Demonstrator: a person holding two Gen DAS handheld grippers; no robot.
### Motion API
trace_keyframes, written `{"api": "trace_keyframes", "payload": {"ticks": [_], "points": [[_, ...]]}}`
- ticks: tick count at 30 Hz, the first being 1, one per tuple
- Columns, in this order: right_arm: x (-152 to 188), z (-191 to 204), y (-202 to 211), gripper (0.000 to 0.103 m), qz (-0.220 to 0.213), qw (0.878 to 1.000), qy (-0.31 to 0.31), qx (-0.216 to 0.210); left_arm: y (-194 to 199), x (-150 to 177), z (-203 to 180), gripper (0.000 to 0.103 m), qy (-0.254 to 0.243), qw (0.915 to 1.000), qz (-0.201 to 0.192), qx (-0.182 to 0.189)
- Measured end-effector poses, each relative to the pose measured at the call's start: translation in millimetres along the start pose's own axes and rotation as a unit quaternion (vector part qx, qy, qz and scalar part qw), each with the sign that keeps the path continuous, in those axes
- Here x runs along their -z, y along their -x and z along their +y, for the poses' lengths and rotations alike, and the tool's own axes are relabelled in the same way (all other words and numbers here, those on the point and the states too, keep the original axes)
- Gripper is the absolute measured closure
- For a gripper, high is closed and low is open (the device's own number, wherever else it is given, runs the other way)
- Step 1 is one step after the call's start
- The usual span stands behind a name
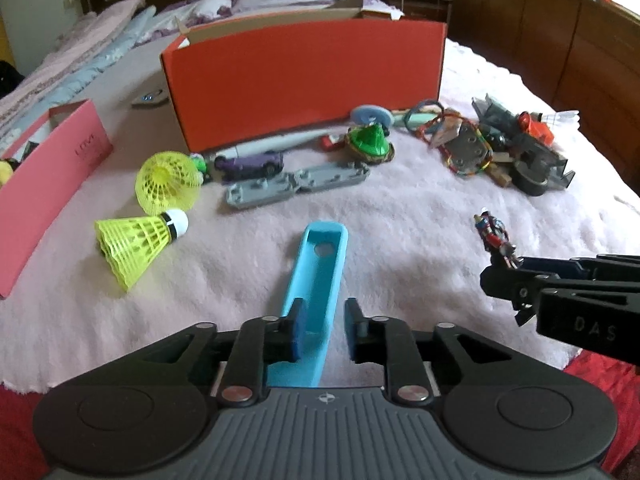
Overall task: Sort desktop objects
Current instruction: 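Regrip the blue handle with the left gripper while the right holds the robot figure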
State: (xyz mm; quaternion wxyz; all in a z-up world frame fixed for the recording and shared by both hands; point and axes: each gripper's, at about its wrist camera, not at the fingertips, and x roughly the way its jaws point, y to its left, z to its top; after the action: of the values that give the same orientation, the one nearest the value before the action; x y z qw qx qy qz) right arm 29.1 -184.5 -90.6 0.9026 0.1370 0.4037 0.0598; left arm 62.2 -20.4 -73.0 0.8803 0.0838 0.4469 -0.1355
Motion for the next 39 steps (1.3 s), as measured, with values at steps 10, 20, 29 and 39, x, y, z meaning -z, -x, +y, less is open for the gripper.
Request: {"api": "trace_keyframes", "payload": {"ticks": [10,20,29,39], "points": [[4,0,-9,0.069,0.015,1.0,0.002,-0.001,-25,1,-6,0.055,-0.023,0.9997,0.009,0.001],[4,1,-13,0.069,0.022,1.0,0.003,-0.002,-26,-1,-1,0.092,-0.017,0.9997,0.0,-0.018],[1,5,-7,0.069,0.013,1.0,0.012,-0.006,2,-7,1,0.096,-0.007,0.9993,-0.034,-0.015],[-12,15,1,0.069,-0.001,0.999,0.03,-0.017,26,-23,-4,0.096,-0.024,0.9969,-0.073,-0.02]]}}
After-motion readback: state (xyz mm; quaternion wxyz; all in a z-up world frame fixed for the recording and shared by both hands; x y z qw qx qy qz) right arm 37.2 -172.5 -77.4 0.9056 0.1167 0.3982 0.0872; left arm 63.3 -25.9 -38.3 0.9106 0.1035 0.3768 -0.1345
